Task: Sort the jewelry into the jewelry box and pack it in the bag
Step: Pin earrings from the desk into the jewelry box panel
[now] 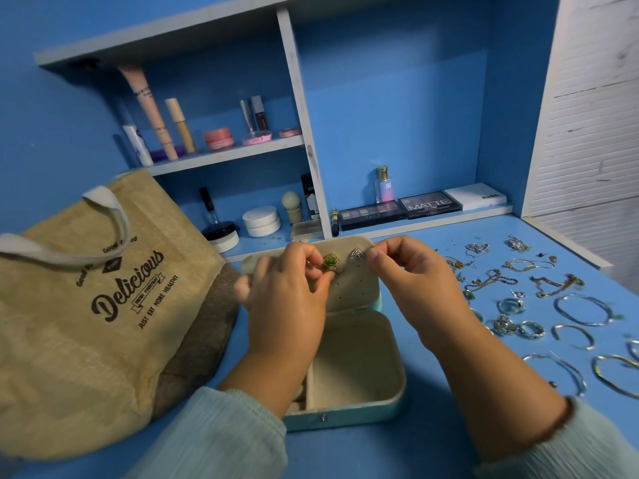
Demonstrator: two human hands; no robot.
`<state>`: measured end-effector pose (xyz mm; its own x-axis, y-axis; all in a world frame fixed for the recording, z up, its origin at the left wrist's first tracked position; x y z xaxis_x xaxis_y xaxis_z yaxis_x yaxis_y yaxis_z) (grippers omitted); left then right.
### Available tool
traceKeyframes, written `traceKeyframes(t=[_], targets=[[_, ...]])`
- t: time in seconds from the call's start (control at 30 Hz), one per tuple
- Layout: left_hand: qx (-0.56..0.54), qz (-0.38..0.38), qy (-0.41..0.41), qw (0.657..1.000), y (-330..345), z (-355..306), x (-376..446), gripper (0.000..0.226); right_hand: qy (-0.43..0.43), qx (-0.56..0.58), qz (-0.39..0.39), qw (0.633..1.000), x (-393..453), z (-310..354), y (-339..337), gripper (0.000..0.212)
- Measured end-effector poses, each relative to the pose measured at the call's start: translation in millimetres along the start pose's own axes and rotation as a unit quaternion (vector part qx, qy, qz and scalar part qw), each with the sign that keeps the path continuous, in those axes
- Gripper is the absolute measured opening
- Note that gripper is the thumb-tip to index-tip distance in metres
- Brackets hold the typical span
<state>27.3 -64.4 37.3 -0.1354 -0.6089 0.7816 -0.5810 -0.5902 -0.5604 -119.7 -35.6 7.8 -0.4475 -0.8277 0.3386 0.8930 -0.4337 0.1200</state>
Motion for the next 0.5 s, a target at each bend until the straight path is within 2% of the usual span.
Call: traceKeyframes(t=[0.07, 0.17, 0.3, 0.4, 0.5], targets=[[0.007, -0.026, 0.012, 1.0, 0.1, 1.0, -0.8, 0.034, -0.002, -0.004, 0.0, 1.0, -0.1, 1.0, 0.2, 0.015], [0.065, -0.057, 0.024, 0.996, 1.2, 2.5, -1.9, 0.046, 0.0, -0.003, -0.002, 1.0, -0.2, 1.0, 0.4, 0.015], [0.086, -0.036, 0.026, 0.995, 5.2, 8.3, 2.3, 0.061, 0.008, -0.002, -0.005, 1.0, -0.5, 1.8, 0.3, 0.015], [0.081, -0.015, 0.038, 0.996, 5.5, 10.4, 4.0, 0.058, 0.007, -0.007, -0.004, 1.0, -0.3, 4.1, 0.5, 0.013], [0.072, -0.026, 0.045, 0.996, 2.0, 10.6, 2.8, 0.049, 0.01, -0.013, -0.017, 1.0, 1.0, 8.9, -0.3, 0.013]])
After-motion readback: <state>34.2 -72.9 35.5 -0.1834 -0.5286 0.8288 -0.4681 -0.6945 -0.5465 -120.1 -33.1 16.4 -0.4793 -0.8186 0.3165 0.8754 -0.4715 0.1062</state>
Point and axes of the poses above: each hand's wrist, its own x-axis towards the middle knuckle, its own y-axis out of the palm, z = x × y, the point moved 4 cm from there along x, towards the middle knuckle, and after that the axes turned 2 degrees about -y, right-handed, at the moved point
